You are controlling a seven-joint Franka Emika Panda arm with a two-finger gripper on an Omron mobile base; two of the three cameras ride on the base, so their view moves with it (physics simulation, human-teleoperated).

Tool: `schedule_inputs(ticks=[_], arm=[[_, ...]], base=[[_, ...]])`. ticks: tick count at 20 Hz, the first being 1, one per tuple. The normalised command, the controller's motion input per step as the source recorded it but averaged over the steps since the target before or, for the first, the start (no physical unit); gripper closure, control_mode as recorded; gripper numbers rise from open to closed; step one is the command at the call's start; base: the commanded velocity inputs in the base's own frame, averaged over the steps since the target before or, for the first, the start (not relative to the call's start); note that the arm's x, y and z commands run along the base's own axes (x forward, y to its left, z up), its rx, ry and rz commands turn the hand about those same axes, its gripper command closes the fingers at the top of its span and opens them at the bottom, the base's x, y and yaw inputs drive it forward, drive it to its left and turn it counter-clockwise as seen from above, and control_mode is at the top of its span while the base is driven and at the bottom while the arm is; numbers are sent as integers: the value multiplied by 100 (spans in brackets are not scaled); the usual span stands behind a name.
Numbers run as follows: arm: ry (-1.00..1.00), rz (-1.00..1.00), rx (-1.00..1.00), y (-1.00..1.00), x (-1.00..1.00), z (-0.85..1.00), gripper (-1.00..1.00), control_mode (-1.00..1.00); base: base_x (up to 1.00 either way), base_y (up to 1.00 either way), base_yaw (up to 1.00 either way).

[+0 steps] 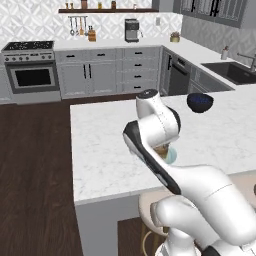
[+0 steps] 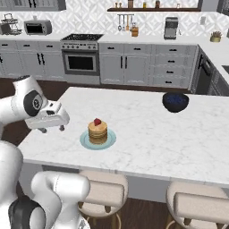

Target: Take the strawberry from the fridge and place it on top of the pancake, located on the dining counter.

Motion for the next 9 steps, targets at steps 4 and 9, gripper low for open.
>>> schedule_inputs(ticks=[4, 9], arm=[[-5, 3, -12, 40, -97, 0, -100, -100], [10, 1, -13, 35, -19, -17, -100, -100]], base=[[0, 0, 0], [0, 0, 0]])
